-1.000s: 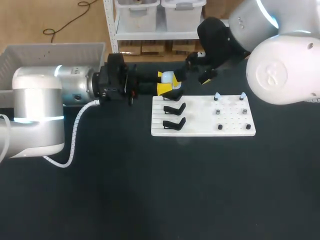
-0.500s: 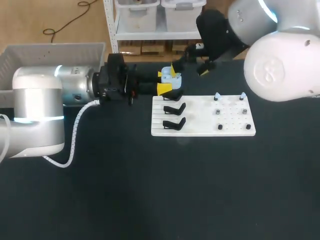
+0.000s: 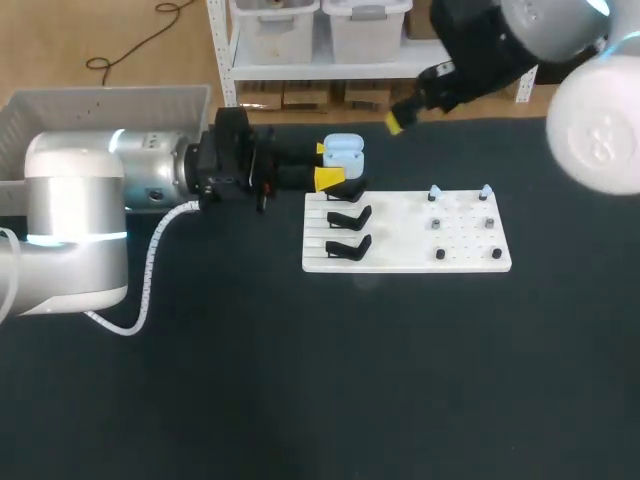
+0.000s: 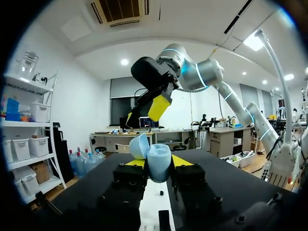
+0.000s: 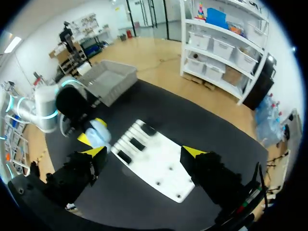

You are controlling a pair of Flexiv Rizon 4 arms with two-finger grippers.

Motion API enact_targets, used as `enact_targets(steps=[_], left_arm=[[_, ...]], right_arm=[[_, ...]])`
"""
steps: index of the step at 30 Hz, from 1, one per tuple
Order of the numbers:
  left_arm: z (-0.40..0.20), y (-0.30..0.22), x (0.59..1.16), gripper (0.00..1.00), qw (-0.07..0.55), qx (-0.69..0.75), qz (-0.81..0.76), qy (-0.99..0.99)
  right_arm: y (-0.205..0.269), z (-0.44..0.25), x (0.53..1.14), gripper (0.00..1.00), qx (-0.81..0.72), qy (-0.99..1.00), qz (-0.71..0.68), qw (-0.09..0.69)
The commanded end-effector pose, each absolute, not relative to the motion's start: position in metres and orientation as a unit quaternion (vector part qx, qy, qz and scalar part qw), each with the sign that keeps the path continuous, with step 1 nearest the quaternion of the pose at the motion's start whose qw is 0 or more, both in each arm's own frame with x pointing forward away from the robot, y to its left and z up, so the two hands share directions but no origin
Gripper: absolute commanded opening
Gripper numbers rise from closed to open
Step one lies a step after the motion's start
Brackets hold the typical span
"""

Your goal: Pick up each earbud case from the left stands, insert the matching earbuds, close the lid, and place the case in the box.

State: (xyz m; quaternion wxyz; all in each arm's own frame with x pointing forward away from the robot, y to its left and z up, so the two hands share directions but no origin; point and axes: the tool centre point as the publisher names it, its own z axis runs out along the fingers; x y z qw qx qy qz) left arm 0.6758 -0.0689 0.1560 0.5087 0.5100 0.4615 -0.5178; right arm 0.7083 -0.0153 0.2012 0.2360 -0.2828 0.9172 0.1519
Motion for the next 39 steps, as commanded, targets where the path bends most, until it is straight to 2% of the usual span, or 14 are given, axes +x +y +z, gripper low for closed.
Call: enact_targets(steps=[1,19,20,21,22,24,28,39], left_arm=[[0.156,-0.066,0.674,0.00,0.512,0.510,-0.518,0.459],[0.156,-0.065,0.673,0.00,0.514,0.509,-0.518,0.456],[0.156,-0.065,0.673,0.00,0.514,0.509,-0.518,0.456],[0.156,-0.065,0.673,0.00,0.514,0.509,-0.518,0.456],[0.156,-0.065,0.673,0.00,0.514,0.509,-0.518,0.456],[0.156,-0.065,0.673,0.00,0.514,0.509,-0.518,0.456],[0.156,-0.065,0.673,0.00,0.514,0.509,-0.518,0.456],[0.156,-0.065,0.673,0.00,0.514,0.509,-0.518,0.456]], right_arm=[[-0.033,0.206,0.717,1.00,-0.272,0.931,0.110,0.215],[-0.107,0.116,0.734,1.00,-0.246,0.963,-0.049,0.102],[-0.110,0.112,0.734,0.98,-0.247,0.963,-0.056,0.096],[-0.112,0.108,0.734,0.88,-0.247,0.963,-0.059,0.091],[-0.114,0.105,0.734,0.84,-0.245,0.964,-0.061,0.086],[-0.120,0.098,0.735,0.89,-0.245,0.964,-0.068,0.077],[-0.128,0.085,0.736,0.91,-0.240,0.966,-0.072,0.063],[-0.132,0.057,0.737,0.78,-0.235,0.969,-0.068,0.042]])
